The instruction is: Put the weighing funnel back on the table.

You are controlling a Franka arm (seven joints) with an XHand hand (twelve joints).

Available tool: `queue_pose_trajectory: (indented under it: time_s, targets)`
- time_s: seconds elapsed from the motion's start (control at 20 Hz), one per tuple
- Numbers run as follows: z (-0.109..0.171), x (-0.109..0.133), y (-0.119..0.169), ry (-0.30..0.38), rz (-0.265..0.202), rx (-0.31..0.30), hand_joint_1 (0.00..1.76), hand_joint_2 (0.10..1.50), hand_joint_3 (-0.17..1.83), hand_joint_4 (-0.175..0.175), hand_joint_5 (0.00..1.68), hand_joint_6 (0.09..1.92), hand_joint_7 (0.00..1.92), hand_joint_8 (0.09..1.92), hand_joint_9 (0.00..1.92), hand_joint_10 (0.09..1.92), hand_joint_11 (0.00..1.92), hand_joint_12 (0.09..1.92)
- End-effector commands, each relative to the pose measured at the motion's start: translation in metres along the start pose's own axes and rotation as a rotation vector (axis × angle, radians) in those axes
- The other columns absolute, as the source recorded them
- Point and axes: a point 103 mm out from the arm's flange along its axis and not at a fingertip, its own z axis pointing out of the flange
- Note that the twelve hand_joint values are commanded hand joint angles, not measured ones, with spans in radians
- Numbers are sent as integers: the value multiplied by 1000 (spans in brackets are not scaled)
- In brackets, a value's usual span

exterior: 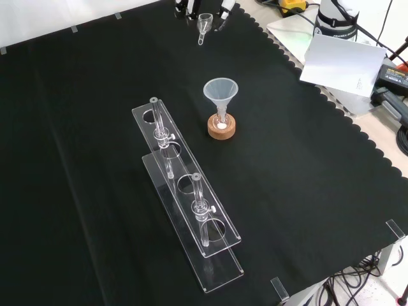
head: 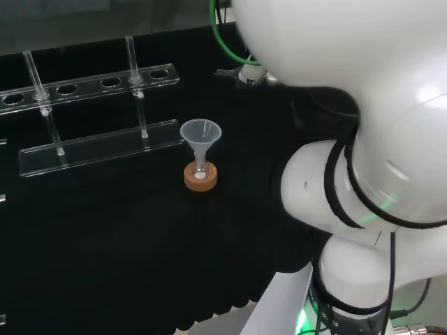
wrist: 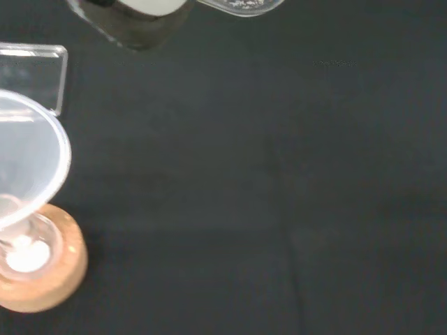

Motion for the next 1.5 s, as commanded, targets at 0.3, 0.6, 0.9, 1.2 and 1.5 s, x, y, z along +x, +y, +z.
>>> queue_pose_trajectory:
  time_s: [0.3,0.6,0.9,1.2,1.5]
  targets:
    - [9,-1,11,106,-4,-34,1131,1028,-175,175,1436,236,536,650,914,300,754,1032]
    - [3,-13,46,81,-6,-34,1131,1028,-175,175,1435,239,537,650,914,300,753,1032]
    - [1,-32,103,59,-11,-23,1131,1028,-175,175,1434,241,537,650,913,301,752,1033]
    - [7,-40,151,30,-11,-7,1132,1028,-175,175,1433,243,537,650,913,301,752,1033]
    - [22,-43,187,9,-24,27,1132,1028,-175,175,1432,245,537,650,913,301,751,1034]
